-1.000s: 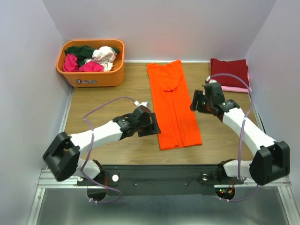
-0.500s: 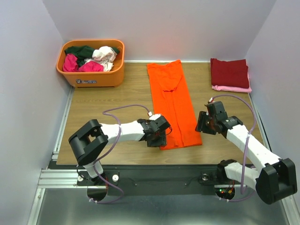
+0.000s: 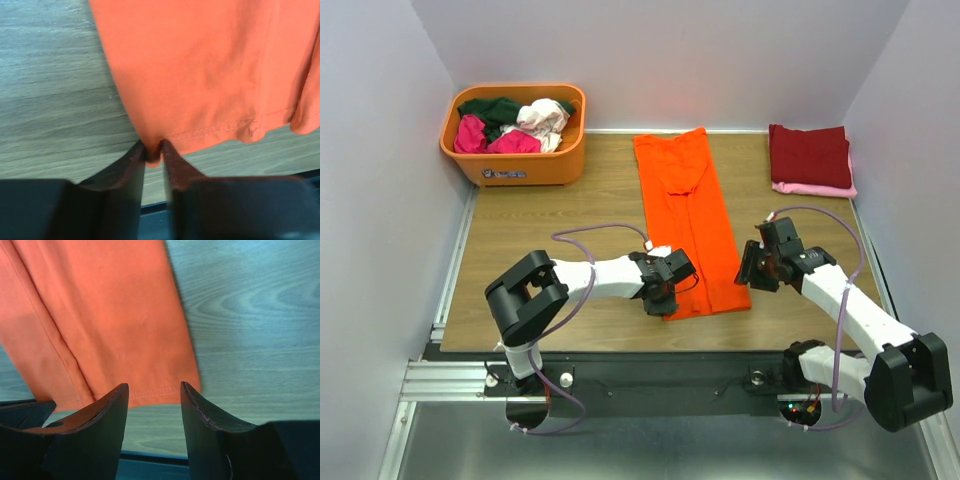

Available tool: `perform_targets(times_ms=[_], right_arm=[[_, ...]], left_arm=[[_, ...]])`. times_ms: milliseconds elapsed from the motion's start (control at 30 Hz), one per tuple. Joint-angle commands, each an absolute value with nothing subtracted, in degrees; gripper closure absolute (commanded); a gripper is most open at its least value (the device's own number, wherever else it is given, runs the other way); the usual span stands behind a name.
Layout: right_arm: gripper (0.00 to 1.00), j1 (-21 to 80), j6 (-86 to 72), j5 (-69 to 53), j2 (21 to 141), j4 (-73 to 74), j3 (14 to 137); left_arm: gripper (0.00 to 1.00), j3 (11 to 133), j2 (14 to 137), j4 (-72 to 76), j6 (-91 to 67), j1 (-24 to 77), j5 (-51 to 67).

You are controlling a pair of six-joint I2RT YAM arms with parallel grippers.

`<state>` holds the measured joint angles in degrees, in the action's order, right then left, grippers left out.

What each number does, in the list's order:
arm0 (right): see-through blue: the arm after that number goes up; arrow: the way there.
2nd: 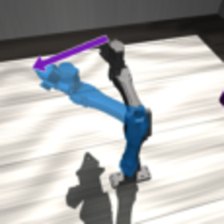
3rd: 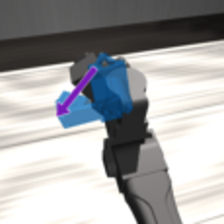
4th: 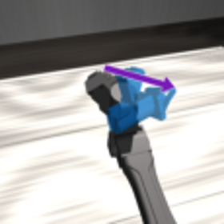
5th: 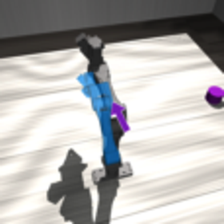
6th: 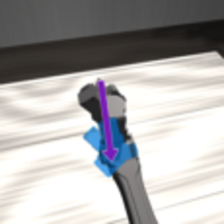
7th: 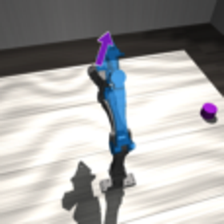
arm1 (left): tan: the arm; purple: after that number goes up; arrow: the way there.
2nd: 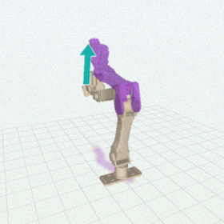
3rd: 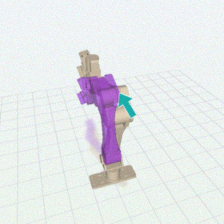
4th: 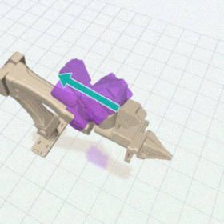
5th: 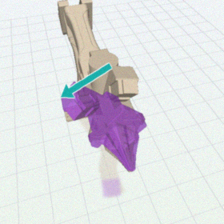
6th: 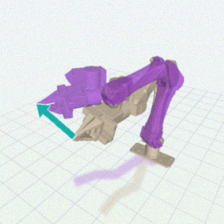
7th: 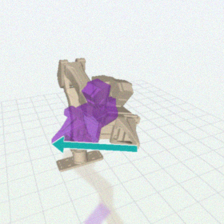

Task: Fold and stack the t-shirts
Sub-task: Fold the tshirt

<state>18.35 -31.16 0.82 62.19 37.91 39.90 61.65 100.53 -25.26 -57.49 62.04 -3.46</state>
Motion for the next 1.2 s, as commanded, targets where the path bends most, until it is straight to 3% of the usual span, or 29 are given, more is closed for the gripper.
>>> perform_targets(times_ms=[0, 67, 233, 667, 1167], right_arm=[[0.48, 18.2, -33.2, 1.3, 62.7, 40.3, 40.6], [0.48, 18.2, -33.7, 2.2, 62.9, 41.4, 40.7], [0.48, 18.3, -35.7, 3.7, 62.4, 42.2, 40.0], [0.59, 18.2, -39.0, 4.7, 69.5, 42.3, 39.0], [0.59, 18.3, -42.9, 7.7, 72.0, 43.9, 36.8]], left_arm=[[0.74, 61.5, 102.7, -29.9, -58.0, 63.1, -3.9], [0.82, 61.4, 102.7, -30.8, -57.8, 63.0, -4.3], [0.89, 60.3, 101.4, -31.2, -57.3, 63.0, -5.3], [0.89, 60.3, 101.7, -29.5, -54.9, 62.9, -4.7], [0.90, 60.3, 100.7, -29.2, -53.7, 62.9, -4.9]])
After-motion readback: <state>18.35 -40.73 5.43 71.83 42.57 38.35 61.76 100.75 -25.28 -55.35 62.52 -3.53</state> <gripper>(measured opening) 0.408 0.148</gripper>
